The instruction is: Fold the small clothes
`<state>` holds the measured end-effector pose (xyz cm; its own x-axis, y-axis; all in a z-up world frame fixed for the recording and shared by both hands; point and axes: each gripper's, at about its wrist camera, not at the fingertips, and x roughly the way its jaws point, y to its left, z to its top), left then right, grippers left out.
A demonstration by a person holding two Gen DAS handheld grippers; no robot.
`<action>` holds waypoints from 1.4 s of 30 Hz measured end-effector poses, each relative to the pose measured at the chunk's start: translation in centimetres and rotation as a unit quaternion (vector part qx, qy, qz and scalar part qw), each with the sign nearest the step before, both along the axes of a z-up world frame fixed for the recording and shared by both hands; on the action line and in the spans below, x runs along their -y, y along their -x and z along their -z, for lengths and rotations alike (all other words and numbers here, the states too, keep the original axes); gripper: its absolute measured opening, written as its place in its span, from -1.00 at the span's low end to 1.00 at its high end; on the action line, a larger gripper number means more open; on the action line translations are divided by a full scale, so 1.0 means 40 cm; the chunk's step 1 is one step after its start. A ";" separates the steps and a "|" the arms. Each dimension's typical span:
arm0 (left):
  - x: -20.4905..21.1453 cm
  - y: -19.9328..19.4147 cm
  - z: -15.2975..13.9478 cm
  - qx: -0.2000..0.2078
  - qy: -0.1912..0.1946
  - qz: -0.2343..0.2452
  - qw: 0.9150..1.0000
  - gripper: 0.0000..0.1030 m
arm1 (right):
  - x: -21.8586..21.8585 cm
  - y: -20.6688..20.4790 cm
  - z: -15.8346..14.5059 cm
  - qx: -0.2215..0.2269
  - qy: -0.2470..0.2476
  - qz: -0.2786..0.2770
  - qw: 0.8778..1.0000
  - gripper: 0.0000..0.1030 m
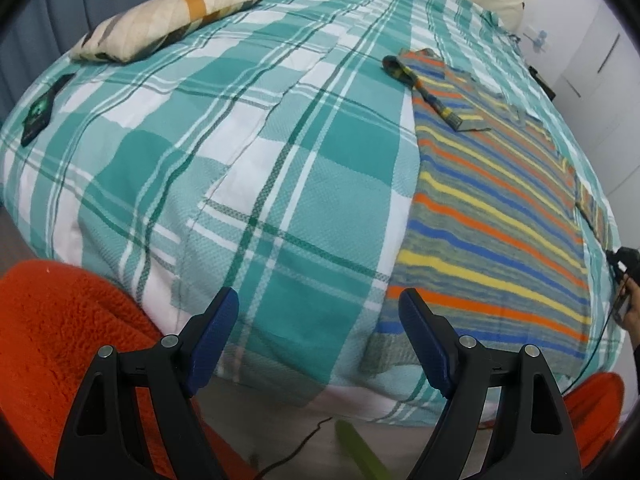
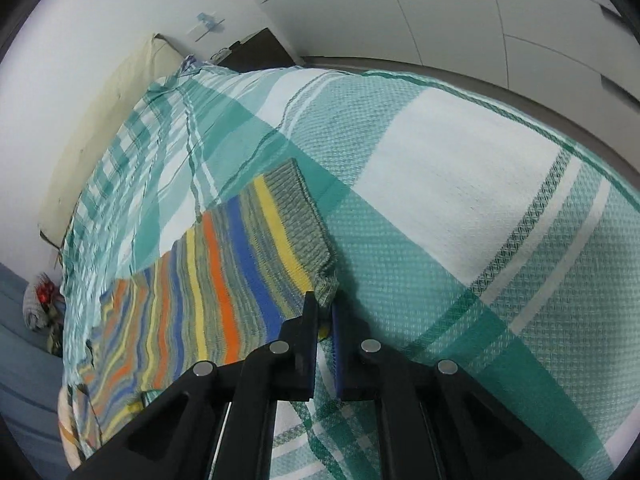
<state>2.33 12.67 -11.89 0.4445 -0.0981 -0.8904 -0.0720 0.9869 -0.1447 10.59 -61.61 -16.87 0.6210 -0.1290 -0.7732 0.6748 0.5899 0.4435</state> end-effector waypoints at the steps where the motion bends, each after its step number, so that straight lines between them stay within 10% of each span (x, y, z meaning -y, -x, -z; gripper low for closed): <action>1: -0.001 0.001 0.004 -0.003 -0.002 0.001 1.000 0.63 | -0.005 -0.010 -0.005 -0.007 0.011 -0.011 1.000 -0.89; 10: 0.011 0.000 -0.015 0.010 -0.023 0.012 1.000 0.63 | -0.028 0.018 -0.033 -0.056 0.093 -0.060 0.992 -0.68; 17: 0.051 -0.012 -0.115 0.047 -0.048 0.053 0.996 0.63 | -0.029 0.130 -0.090 -0.078 0.158 -0.027 0.984 0.05; 25: 0.198 -0.193 -0.304 0.135 0.034 0.135 0.981 0.84 | -0.200 0.306 -0.214 -0.003 0.202 -0.118 0.972 0.15; 27: 0.246 -0.266 -0.267 0.130 0.038 0.156 0.978 0.83 | -0.260 0.339 -0.236 0.008 0.214 -0.143 0.966 0.16; 30: 0.360 -0.354 -0.157 0.110 -0.059 0.229 0.965 0.45 | -0.343 0.381 -0.258 0.021 0.230 -0.177 0.957 0.21; 35: 0.503 -0.437 -0.004 0.092 -0.178 0.342 0.918 0.34 | -0.439 0.409 -0.260 0.025 0.254 -0.210 0.944 0.25; 42: 0.528 -0.539 0.097 0.075 -0.198 0.343 0.915 0.36 | -0.460 0.388 -0.232 -0.004 0.260 -0.214 0.942 0.25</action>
<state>23.91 -8.45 -15.79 0.5183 -0.0832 -0.8511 0.5759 0.7697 0.2754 -4.93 -43.23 -7.58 0.6968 -0.2297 -0.6795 0.3272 0.9448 0.0161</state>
